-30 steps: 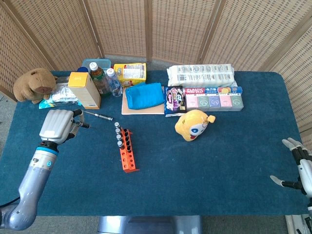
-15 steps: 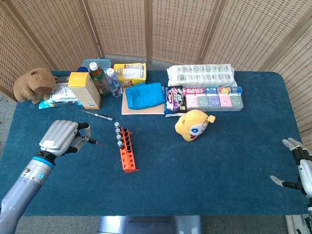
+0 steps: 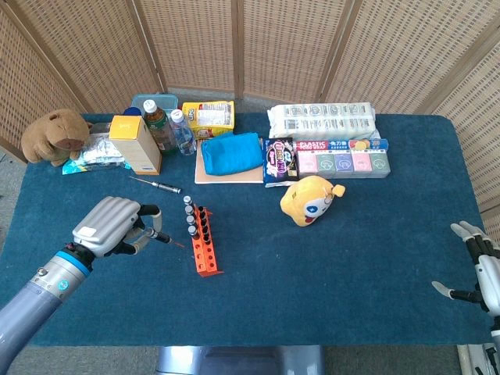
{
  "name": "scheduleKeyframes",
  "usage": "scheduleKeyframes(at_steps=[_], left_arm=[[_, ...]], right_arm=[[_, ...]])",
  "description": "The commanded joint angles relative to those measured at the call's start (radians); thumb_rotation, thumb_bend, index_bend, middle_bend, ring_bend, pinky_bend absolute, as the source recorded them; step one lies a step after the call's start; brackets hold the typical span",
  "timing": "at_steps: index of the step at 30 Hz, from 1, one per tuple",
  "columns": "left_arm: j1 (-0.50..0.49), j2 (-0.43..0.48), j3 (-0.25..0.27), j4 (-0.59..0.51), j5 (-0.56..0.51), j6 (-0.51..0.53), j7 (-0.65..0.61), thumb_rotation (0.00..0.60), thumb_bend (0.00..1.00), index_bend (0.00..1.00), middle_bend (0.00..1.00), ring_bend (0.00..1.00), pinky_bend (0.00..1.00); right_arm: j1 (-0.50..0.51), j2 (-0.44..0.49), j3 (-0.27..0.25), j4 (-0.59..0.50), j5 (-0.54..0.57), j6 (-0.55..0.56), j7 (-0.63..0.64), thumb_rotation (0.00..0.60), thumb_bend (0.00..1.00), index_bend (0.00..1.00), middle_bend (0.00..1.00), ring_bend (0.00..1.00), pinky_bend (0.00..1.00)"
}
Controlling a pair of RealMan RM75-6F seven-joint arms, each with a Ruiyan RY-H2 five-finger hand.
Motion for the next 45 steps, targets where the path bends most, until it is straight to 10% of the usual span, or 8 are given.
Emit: scheduleKeyframes(at_steps=[1, 45], left_arm=[[-0.029, 0.0, -0.006, -0.001, -0.006, -0.013, 0.002, 0.6, 0.38, 0.57, 1.0, 1.0, 1.0], [-0.248, -0.105, 0.077, 0.015, -0.241, 0.066, 0.126, 0.6, 0.38, 0.57, 1.0, 1.0, 1.0]], right_arm=[[0.0, 0.001, 0.001, 0.001, 0.002, 0.0, 0.003, 0.6, 0.0, 0.09, 0.05, 0.01, 0.0], [-0.005, 0.011, 0.009, 0.015, 0.011, 0.004, 0.039, 0.6, 0.0, 0.09, 0.05, 0.01, 0.0]])
